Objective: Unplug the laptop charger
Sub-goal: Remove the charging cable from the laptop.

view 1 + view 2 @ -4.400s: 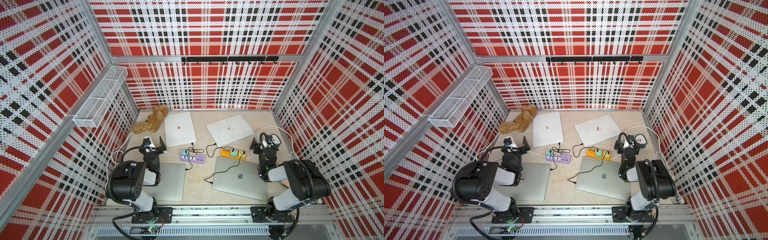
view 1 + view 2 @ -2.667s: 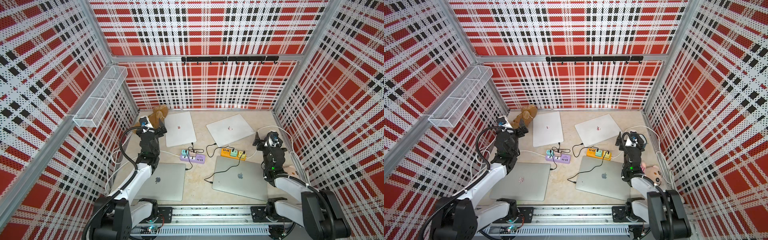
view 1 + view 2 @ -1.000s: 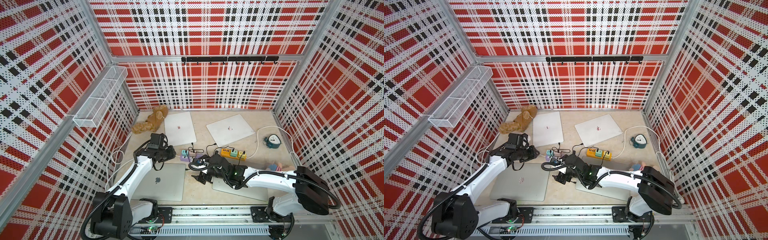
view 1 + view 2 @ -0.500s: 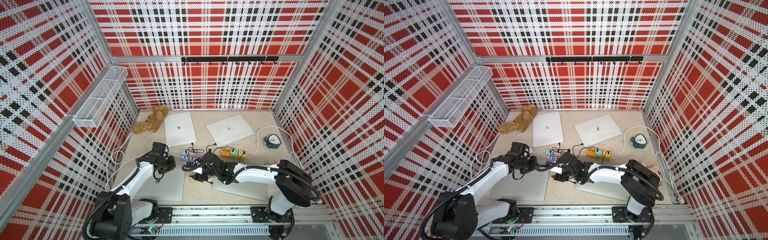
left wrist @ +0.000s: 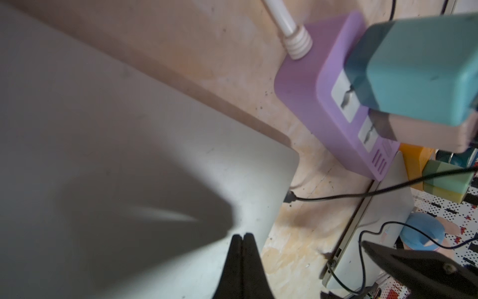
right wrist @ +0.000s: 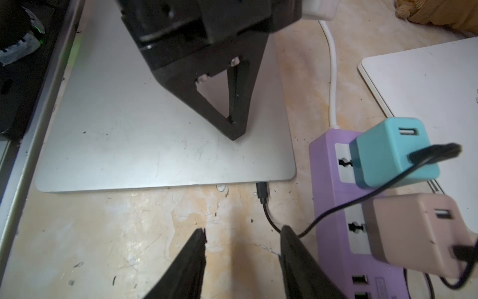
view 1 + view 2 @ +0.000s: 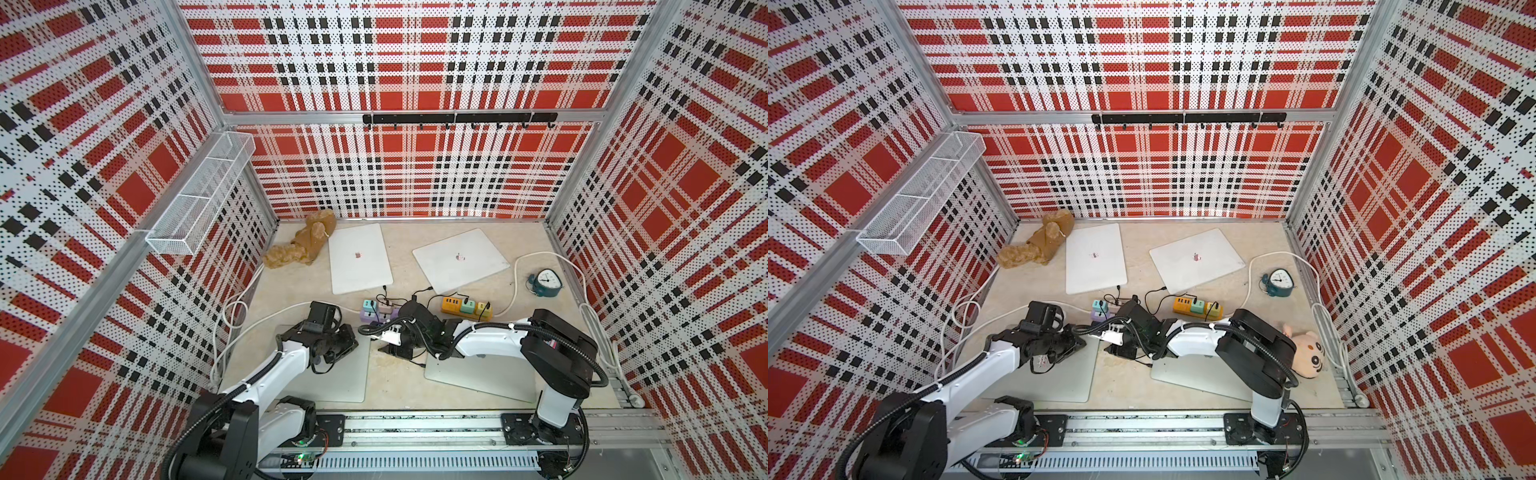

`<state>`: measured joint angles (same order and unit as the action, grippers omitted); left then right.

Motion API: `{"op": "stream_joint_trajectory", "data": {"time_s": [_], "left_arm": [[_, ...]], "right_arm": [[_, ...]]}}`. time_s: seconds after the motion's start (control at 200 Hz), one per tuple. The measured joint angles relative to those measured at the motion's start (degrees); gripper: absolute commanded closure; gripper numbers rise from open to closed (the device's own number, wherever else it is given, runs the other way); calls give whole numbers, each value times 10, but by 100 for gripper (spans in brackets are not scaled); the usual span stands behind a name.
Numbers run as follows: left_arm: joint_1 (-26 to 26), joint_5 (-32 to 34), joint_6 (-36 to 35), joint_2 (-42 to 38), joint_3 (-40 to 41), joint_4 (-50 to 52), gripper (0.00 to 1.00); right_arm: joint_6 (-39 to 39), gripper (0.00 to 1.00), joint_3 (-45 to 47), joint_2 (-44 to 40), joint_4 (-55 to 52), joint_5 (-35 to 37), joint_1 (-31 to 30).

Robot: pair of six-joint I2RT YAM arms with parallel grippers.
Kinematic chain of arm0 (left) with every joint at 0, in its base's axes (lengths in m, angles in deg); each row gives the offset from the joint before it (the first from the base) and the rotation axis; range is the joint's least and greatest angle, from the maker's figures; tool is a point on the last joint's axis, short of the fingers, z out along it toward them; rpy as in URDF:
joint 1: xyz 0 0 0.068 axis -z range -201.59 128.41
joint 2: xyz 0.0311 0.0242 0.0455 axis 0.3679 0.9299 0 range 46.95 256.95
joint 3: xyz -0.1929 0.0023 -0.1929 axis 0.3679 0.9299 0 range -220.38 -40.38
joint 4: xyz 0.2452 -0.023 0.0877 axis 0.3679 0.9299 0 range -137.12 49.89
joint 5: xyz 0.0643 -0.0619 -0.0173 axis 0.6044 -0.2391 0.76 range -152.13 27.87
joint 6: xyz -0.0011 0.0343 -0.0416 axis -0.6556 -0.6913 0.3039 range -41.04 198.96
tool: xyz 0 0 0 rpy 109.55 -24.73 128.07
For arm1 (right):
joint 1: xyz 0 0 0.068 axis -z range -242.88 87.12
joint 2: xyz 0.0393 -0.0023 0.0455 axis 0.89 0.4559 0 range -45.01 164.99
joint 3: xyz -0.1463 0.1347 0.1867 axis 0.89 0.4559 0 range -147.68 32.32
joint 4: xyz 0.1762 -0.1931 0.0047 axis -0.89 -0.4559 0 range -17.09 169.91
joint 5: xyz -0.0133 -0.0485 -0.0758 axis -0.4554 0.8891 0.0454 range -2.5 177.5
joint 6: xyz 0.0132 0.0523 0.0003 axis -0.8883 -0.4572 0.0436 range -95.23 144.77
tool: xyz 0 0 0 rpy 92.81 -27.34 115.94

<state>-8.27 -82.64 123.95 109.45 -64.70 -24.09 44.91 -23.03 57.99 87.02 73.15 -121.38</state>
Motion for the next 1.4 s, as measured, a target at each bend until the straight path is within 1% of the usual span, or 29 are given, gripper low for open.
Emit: {"op": "stream_joint_trajectory", "data": {"time_s": [0.16, 0.291, 0.401, 0.947, 1.403], "left_arm": [[0, -3, 52, -37, 40, -57, 100], [1, -5, 76, -39, 52, -84, 100], [16, -5, 86, -36, 54, -93, 100], [26, 6, 90, -14, 54, -97, 100], [46, 19, 97, -4, 53, -112, 100]], "right_arm": [[7, 58, -17, 14, -1, -15, 1], [9, 60, -36, 31, -5, -20, 3], [8, 62, -48, 45, -7, -22, 7], [2, 66, -65, 87, -13, -10, 17], [1, 68, -92, 114, -21, -11, 20]]}}
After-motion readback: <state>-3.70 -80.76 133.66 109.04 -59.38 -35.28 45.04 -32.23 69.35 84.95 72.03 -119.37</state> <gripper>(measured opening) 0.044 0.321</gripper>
